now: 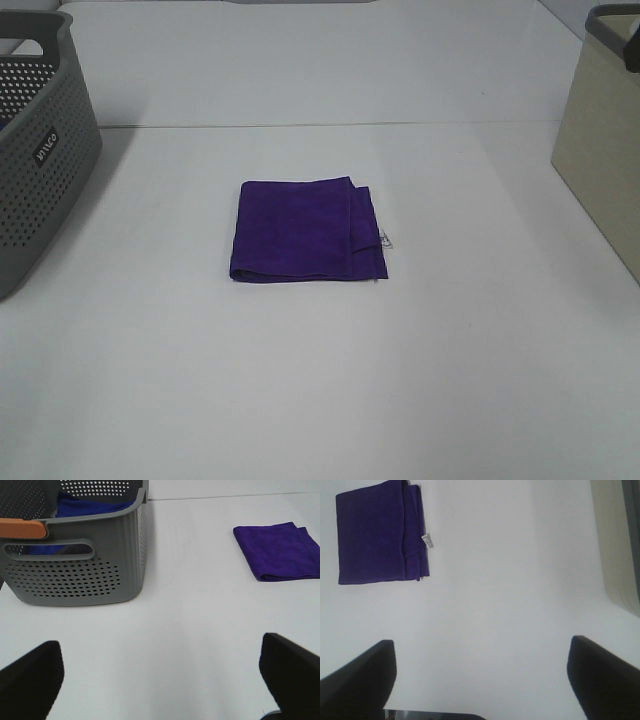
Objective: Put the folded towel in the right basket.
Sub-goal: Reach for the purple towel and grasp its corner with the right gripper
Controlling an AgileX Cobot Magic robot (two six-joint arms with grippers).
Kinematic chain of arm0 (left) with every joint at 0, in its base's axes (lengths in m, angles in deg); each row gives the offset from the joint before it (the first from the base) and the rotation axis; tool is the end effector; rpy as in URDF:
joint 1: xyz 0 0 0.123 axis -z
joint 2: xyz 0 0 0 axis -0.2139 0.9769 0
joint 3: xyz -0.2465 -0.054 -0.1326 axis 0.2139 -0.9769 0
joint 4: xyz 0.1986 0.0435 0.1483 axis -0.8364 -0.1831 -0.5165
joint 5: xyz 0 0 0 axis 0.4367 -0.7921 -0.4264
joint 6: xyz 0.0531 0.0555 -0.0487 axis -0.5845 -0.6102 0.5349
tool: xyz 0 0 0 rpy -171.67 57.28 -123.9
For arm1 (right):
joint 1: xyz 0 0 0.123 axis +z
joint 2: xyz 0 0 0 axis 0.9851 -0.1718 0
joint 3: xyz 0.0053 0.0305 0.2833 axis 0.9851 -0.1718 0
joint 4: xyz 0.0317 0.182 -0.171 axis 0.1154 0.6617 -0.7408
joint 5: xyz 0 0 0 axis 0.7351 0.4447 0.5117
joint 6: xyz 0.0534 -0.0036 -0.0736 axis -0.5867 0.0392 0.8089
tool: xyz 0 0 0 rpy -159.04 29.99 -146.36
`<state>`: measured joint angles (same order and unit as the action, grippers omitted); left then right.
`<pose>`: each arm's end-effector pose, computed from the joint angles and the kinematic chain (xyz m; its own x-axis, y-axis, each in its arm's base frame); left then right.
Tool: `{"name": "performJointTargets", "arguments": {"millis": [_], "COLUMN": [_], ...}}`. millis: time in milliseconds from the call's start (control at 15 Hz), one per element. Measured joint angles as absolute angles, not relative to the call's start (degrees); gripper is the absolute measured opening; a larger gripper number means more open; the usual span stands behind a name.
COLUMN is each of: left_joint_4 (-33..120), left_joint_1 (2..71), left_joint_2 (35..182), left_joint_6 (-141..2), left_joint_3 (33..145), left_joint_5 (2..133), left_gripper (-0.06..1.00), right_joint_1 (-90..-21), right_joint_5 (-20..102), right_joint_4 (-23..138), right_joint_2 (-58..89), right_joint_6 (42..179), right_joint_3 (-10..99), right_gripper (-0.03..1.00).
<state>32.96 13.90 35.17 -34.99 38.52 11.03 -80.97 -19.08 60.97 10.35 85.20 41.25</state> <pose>-0.0066 -0.0041 0.2806 -0.4336 -0.0263 -0.9007 0.0528 0.9971 -0.0545 0.2663 0.0128 0.3647 -0.9077 0.1267 -0.4001 0.0418 0.9759 0.2141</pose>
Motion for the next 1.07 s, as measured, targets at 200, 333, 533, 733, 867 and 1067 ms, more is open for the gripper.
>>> {"name": "performJointTargets", "arguments": {"millis": [200, 333, 533, 733, 867, 1067], "left_joint_4": [33.0, 33.0, 33.0, 33.0, 33.0, 33.0], "left_joint_1": [13.9, 13.9, 13.9, 13.9, 13.9, 13.9], "left_joint_2": [35.2, 35.2, 35.2, 35.2, 35.2, 35.2], "left_joint_6": [-35.0, -35.0, -35.0, -35.0, -35.0, -35.0], "left_joint_3": [38.5, 38.5, 38.5, 38.5, 38.5, 38.5], "left_joint_5": [11.0, 11.0, 11.0, 11.0, 11.0, 11.0], "left_gripper": [0.99, 0.99, 0.99, 0.99, 0.99, 0.99], "right_joint_1": [-81.0, -81.0, -81.0, -81.0, -81.0, -79.7], "right_joint_5": [-19.0, -17.0, -14.2, -13.5, -12.7, -11.7], "right_joint_4": [61.0, 61.0, 61.0, 61.8, 66.6, 75.6], "right_joint_2": [3.7, 2.4, 2.3, 1.6, -0.5, -6.2], "right_joint_6": [85.2, 85.2, 85.2, 85.2, 85.4, 88.1], "right_joint_3": [45.3, 45.3, 45.3, 45.4, 45.4, 45.4], "right_gripper": [0.89, 0.89, 0.89, 0.89, 0.89, 0.88]}}
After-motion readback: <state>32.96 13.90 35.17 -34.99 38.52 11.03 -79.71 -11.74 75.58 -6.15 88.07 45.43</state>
